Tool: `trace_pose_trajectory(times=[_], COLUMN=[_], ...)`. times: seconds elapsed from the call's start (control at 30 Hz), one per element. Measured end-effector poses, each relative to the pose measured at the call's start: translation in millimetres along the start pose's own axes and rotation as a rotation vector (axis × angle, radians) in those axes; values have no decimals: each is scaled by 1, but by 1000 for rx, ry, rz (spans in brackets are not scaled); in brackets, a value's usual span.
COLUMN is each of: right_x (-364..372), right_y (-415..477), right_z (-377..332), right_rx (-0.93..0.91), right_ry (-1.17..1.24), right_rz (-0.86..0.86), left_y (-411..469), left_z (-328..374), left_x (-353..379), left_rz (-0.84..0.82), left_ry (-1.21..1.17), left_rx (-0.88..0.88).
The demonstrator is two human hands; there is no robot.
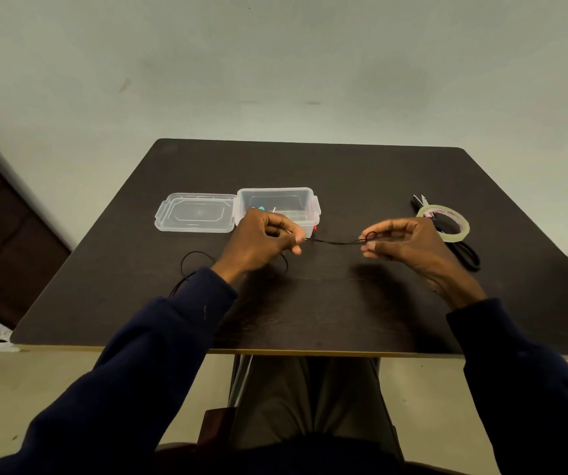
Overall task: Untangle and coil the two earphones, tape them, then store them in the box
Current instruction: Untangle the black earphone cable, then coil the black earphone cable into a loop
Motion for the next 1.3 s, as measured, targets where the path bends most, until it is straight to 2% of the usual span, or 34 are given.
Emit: trace_pose_trajectory(times=[0.2, 0.33, 0.6, 0.7, 0.87, 1.0, 1.13, 1.23, 1.3], right_x=[-17, -27, -32, -25, -4, 5, 14, 30, 53], right_y=[2, 1, 4, 0, -2, -4, -5, -11, -20], right_z=[9, 14, 16, 17, 15, 7, 0, -7, -14], right_rx=[-8, 8, 2, -21, -208, -303, -426, -510, -539], right_ry=[-11, 23, 164, 17, -471, -632, -652, -598, -505], right_rz=[135, 164, 246, 237, 193, 199, 210, 219, 166], left_y=[-5, -6, -6, -5, -13, -19, -36, -57, -70], left_z=[-17, -29, -33, -31, -12, 13, 3, -25, -46], left_x=[-3, -13, -21, -24, -32, -76, -131, -152, -159], left_rz=[-202, -98, -9, -69, -160, 36, 304, 287, 248], left_ry=[293, 370, 498, 449, 143, -81, -69, 59, 130], left_rx=[-17, 5, 10, -38, 5, 80, 34, -51, -111])
Point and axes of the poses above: each hand's wrist, its own y-axis towards the middle knuckle, its own x-axis out of the palm, z = x × y, the point moved 3 cm from there along y, towards the middle knuckle, and after that the axes turned 8 degrees about z, right-handed, at the moved point
